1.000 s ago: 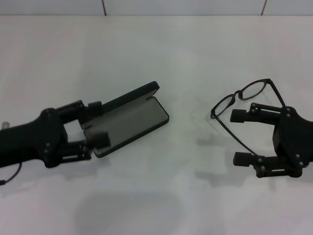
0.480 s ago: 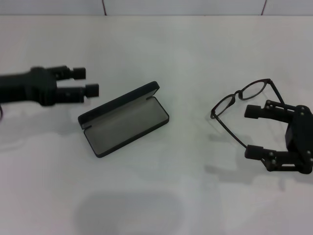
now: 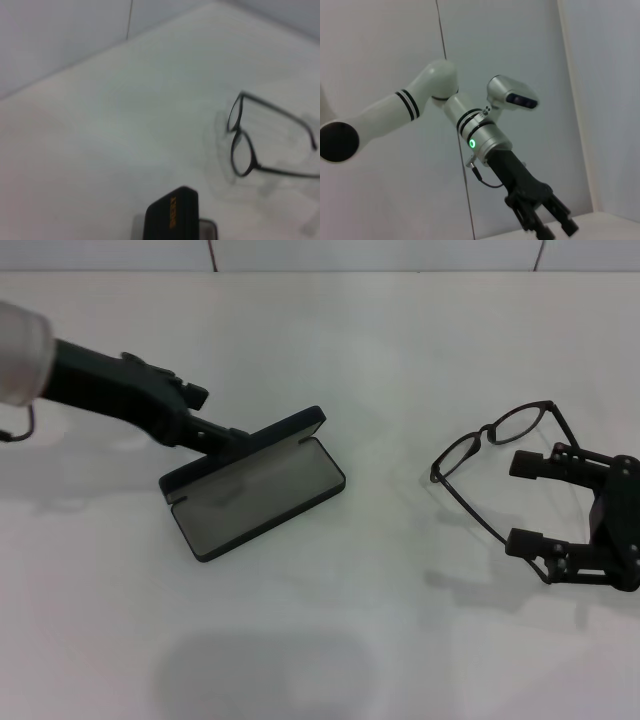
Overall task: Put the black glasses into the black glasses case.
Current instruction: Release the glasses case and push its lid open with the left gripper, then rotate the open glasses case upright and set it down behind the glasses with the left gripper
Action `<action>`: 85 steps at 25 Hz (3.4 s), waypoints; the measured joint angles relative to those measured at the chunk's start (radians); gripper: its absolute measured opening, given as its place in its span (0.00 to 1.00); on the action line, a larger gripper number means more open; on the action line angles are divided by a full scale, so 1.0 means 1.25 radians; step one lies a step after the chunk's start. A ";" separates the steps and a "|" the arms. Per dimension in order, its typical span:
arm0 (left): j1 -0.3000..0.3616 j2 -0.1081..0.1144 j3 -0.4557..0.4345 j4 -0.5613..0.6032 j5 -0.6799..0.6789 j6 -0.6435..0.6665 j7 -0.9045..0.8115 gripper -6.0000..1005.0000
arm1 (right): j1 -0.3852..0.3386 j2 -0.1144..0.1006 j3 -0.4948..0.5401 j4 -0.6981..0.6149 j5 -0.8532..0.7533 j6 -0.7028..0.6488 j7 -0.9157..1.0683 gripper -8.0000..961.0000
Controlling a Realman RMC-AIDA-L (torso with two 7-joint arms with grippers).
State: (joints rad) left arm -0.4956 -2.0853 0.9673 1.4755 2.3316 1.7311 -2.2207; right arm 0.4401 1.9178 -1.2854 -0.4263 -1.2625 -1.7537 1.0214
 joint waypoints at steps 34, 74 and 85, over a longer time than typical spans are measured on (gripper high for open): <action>0.015 -0.004 0.397 -0.021 0.194 -0.290 -0.180 0.37 | -0.006 0.009 0.000 0.000 0.002 0.018 -0.002 0.84; 0.004 -0.004 0.630 -0.002 0.183 -0.506 0.215 0.23 | -0.051 0.029 0.086 0.009 0.007 0.024 -0.003 0.83; 0.008 -0.004 0.620 0.002 0.159 -0.502 0.198 0.24 | -0.051 0.030 0.086 0.009 0.007 0.024 -0.004 0.83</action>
State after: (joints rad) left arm -0.4856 -2.0908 1.7428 1.4778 2.5308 1.1040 -1.9735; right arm 0.3759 1.9548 -1.1780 -0.4157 -1.2539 -1.7231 1.0170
